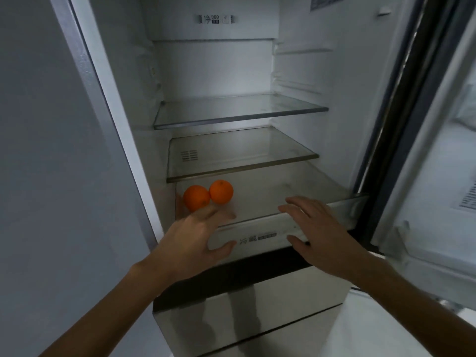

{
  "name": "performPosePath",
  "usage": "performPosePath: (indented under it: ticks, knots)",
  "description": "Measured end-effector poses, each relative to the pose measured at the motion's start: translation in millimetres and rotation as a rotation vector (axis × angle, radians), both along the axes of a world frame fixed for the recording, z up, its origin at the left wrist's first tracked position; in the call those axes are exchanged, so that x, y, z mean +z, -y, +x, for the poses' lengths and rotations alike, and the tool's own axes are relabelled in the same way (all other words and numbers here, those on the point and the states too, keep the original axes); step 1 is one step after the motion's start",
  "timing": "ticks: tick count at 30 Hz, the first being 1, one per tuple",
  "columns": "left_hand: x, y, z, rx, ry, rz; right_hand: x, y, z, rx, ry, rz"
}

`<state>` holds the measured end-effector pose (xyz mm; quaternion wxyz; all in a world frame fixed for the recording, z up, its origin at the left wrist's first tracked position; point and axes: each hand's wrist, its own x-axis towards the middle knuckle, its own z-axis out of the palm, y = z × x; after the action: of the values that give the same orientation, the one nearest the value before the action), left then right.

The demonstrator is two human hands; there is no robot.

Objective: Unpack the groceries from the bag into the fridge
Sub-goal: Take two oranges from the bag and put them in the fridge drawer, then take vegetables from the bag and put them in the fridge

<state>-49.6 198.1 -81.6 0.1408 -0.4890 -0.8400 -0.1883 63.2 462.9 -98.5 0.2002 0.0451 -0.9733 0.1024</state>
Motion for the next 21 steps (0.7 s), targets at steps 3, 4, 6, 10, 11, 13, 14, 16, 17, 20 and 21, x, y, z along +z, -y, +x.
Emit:
performPosePath:
  ticks: [3, 4, 6, 10, 11, 13, 14, 16, 17, 20, 21]
  knots:
    - [0.6, 0.2, 5.2, -0.129, 0.026, 0.057, -4.8, 23.8, 35.5, -0.138, -0.024, -0.081]
    - [0.2, -0.6, 9.2, -0.16, 0.037, 0.069, -5.6, 31.7, 48.3, -0.183, -0.025, -0.108]
    - [-1.1, -1.7, 18.8, -0.234, 0.041, 0.061, -5.5, 46.7, 74.4, -0.259, -0.012, -0.138]
    - [0.2, -7.6, 36.1, -0.346, 0.016, 0.038, -1.2, 71.6, 128.0, -0.43, 0.1, -0.218]
    - [-1.6, -11.2, 40.3, -0.372, 0.019, 0.037, 0.1, 75.4, 141.7, -0.468, 0.123, -0.222]
    - [-6.0, -21.4, 52.2, -0.421, 0.047, 0.043, 2.3, 80.3, 166.5, -0.536, 0.147, -0.219]
    - [-7.4, -26.6, 61.0, -0.433, 0.071, 0.027, 3.6, 82.8, 179.4, -0.57, 0.155, -0.21]
    - [-12.3, -35.8, 80.2, -0.467, 0.118, -0.015, 4.8, 87.4, 206.9, -0.646, 0.18, -0.202]
    - [-15.3, -41.9, 90.6, -0.504, 0.14, -0.045, 5.2, 88.9, 222.5, -0.689, 0.189, -0.21]
    - [-17.3, -65.7, 129.1, -0.638, 0.143, -0.14, 4.5, 90.9, 272.6, -0.808, 0.186, -0.266]
    - [-17.4, -74.9, 144.0, -0.675, 0.145, -0.167, 2.9, 90.8, 291.2, -0.85, 0.183, -0.283]
